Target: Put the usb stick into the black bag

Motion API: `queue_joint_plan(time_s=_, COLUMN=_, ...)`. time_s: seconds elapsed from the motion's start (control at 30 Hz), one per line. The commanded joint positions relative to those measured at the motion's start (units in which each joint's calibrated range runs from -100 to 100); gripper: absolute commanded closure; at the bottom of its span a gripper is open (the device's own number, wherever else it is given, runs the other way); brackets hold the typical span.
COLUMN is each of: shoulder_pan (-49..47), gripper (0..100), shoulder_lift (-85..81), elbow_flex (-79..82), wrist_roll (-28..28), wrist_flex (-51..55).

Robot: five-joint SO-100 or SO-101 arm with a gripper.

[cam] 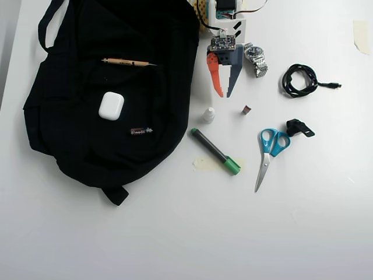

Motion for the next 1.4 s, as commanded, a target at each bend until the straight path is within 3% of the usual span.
queue_joint_plan(time_s=0.0, shoulder_pan=0.0, gripper=95, shoulder_lift=-0.4, elbow_flex=-0.3, wrist_roll=-0.1, wrist_flex=-2.2)
queue_joint_plan(time_s=0.87, shoulder_pan=3.7, gripper=95, shoulder_lift=-0.4, elbow_flex=3.5, wrist_roll=-4.0, wrist_flex=-7.2)
queue_joint_plan(time_s=1.37, shoulder_pan=-7.2, gripper=95, shoulder_lift=-0.4, elbow_flex=3.6, wrist_roll=-3.9, wrist_flex=-6.6)
